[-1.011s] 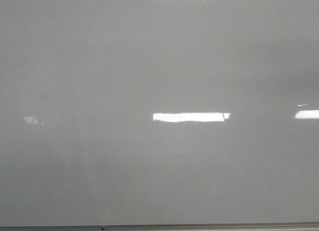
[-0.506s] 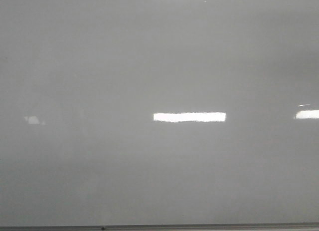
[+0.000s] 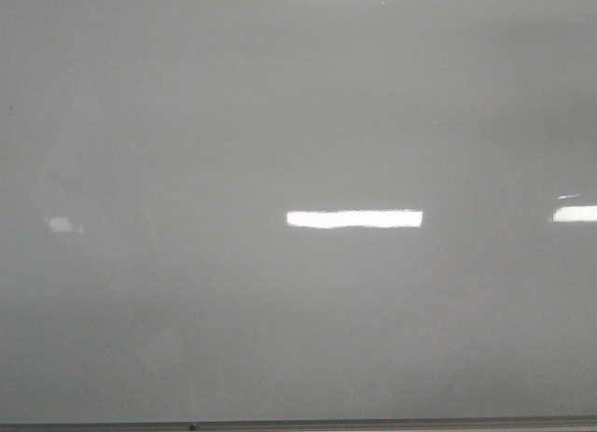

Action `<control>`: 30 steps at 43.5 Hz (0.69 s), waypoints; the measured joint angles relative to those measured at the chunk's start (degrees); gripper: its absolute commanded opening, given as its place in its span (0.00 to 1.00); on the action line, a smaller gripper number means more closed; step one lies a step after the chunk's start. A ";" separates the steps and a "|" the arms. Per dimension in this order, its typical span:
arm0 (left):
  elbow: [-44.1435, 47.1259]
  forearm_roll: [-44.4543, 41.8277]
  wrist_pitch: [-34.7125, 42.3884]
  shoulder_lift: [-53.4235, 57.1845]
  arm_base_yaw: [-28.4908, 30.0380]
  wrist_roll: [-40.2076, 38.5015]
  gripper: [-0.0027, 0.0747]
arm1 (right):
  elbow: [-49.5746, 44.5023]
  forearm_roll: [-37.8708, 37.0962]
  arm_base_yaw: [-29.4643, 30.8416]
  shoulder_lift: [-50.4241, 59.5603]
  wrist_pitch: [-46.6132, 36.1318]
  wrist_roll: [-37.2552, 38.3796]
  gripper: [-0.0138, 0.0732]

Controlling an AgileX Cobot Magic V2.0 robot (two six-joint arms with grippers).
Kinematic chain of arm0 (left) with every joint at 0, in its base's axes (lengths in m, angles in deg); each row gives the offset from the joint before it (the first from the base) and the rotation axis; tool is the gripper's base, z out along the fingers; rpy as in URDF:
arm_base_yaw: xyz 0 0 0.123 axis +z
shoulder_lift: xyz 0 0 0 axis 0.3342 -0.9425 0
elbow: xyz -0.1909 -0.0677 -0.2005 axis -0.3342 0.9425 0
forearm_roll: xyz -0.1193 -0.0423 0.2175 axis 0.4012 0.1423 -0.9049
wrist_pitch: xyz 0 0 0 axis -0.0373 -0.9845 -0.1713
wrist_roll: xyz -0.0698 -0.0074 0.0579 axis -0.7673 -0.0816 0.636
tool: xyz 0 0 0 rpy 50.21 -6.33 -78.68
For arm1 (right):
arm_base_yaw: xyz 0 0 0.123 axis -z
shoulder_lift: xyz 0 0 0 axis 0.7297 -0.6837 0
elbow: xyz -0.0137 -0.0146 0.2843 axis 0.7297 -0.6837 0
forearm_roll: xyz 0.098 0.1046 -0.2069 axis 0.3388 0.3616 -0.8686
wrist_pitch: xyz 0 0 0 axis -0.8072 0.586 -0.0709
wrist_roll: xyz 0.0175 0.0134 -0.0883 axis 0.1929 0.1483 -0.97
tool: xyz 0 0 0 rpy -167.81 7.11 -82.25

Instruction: Write number 7 on whiteboard

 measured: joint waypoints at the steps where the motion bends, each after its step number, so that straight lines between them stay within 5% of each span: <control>1: 0.00 0.00 -0.39 -0.25 0.00 0.00 0.44 | 0.00 0.00 0.00 0.00 0.00 -0.25 0.50; 7: 0.00 0.00 -1.96 -2.59 0.00 0.00 0.67 | 0.00 0.00 0.00 0.00 0.03 -0.91 0.72; 30: 0.00 -1.66 -0.71 -21.24 2.19 -2.16 0.68 | 0.00 0.00 0.00 0.00 0.12 -1.16 0.74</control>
